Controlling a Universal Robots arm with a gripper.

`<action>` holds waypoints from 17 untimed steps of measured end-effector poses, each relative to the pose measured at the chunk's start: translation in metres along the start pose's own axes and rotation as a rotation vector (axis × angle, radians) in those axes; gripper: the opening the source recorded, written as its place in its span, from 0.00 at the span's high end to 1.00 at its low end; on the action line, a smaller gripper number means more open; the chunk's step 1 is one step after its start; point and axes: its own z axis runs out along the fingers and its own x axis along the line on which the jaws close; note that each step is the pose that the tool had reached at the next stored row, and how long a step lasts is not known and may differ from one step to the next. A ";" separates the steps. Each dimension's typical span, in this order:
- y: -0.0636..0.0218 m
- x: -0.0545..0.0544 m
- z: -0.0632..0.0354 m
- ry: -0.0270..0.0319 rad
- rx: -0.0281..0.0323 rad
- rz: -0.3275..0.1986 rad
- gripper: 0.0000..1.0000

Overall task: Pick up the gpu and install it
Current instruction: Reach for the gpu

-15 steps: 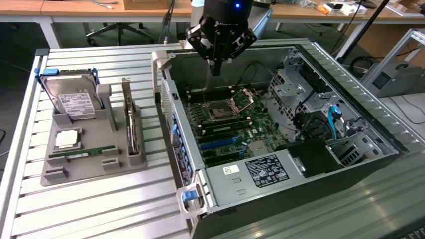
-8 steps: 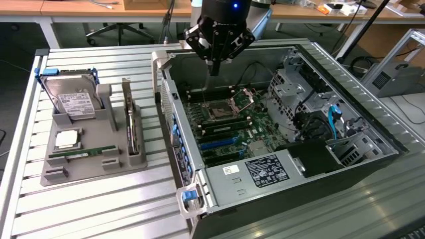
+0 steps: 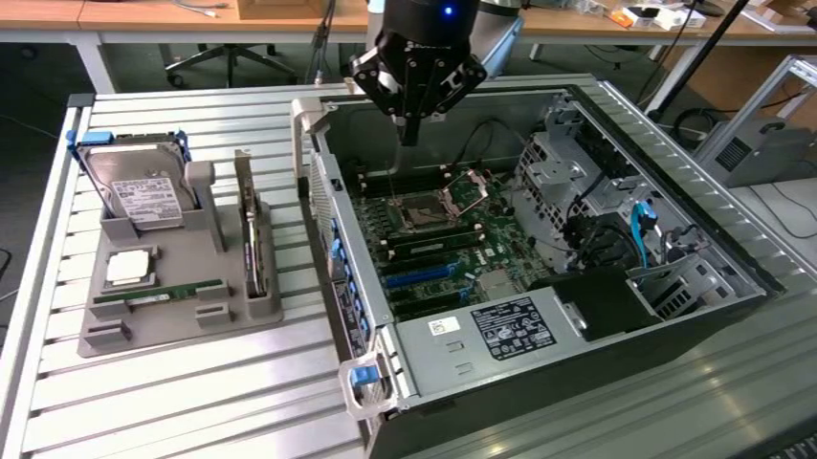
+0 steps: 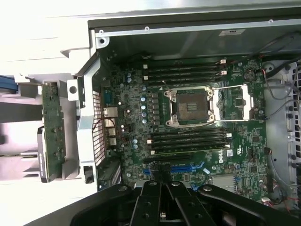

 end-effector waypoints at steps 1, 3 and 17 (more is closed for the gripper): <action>0.0000 0.000 0.0000 0.0000 0.0001 0.000 0.89; -0.0001 0.001 0.0000 0.0000 0.0001 0.000 0.89; -0.0006 0.008 -0.0002 0.0000 0.0001 0.000 0.89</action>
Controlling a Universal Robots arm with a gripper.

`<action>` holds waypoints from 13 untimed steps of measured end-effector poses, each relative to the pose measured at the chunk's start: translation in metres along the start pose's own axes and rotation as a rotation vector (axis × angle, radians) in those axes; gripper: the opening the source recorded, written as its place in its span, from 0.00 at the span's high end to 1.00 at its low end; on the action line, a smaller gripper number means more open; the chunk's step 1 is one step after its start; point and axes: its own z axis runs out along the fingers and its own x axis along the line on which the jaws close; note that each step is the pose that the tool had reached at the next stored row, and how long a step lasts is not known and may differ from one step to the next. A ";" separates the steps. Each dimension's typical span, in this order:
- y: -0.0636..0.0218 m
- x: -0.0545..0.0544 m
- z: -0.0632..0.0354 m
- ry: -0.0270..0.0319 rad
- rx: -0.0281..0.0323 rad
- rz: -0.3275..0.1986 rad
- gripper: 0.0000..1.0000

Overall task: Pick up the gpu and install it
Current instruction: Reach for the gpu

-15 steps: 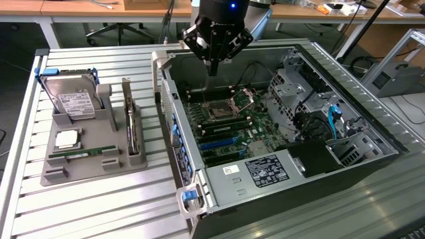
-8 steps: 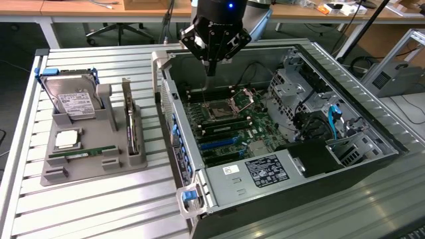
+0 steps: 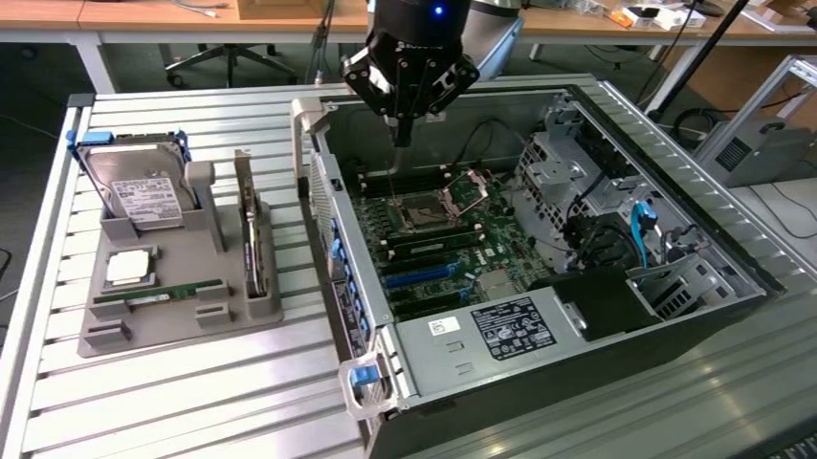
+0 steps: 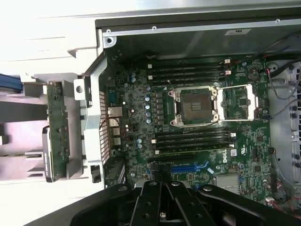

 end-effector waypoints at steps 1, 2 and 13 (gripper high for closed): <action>0.0000 0.001 0.0000 0.0000 0.0000 0.000 0.89; -0.0001 0.001 0.0000 0.0000 0.0001 0.000 0.89; -0.0004 0.005 -0.0001 0.0000 0.0000 0.000 0.89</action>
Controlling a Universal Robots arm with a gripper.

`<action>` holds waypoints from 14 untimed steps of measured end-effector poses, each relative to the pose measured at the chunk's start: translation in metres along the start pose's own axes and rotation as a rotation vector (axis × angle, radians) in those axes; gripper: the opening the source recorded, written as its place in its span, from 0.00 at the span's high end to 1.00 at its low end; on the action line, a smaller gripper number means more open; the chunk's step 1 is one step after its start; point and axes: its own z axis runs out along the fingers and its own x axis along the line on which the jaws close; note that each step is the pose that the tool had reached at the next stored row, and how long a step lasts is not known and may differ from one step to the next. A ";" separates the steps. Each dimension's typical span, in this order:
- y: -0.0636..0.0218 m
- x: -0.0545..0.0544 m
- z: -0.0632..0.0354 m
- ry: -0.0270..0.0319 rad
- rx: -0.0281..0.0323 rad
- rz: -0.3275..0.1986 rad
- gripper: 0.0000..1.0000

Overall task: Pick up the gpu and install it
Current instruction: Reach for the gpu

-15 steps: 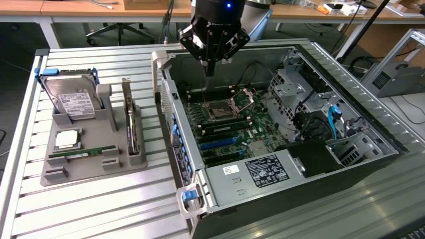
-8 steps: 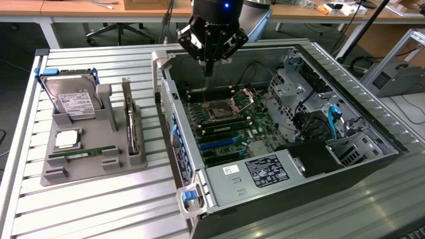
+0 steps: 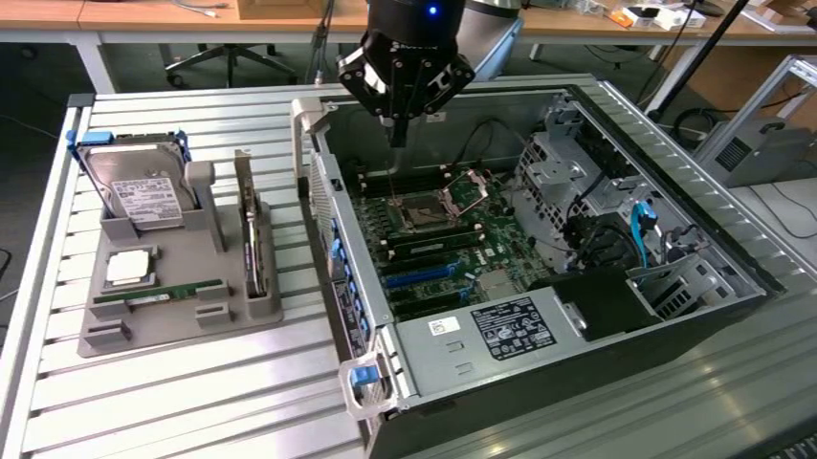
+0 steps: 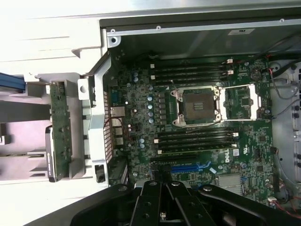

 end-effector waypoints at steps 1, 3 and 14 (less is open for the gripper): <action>0.0000 0.000 0.0000 0.0001 0.0001 0.000 0.89; -0.0001 0.001 0.0000 0.0000 0.0000 0.000 0.89; -0.0003 0.004 -0.0001 0.0000 0.0001 0.000 0.89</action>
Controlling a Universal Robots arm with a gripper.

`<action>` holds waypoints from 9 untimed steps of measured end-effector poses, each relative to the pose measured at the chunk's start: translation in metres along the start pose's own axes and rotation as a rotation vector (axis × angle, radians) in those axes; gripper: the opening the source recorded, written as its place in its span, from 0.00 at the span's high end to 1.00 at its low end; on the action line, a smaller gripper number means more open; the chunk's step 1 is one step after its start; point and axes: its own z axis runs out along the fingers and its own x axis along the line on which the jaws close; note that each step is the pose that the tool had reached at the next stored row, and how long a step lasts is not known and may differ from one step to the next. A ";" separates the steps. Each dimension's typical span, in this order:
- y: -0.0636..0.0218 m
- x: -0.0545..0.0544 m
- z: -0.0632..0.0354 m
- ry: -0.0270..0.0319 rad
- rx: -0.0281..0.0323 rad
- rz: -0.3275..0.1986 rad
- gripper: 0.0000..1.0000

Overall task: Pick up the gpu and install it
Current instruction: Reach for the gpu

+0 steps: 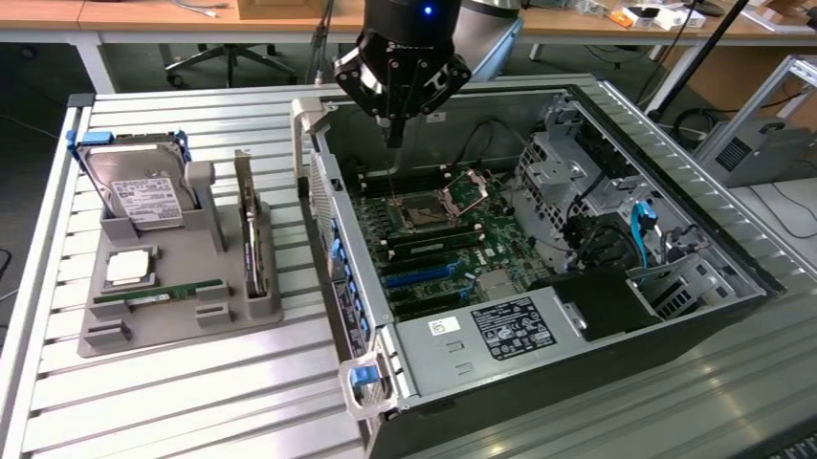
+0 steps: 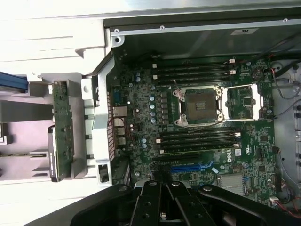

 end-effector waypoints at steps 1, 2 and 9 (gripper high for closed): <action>0.0000 0.000 0.0000 0.0000 0.0000 0.000 0.89; 0.0000 0.001 0.0000 -0.0001 -0.0001 0.000 0.89; -0.0002 0.003 0.0000 0.0000 0.0000 0.000 0.89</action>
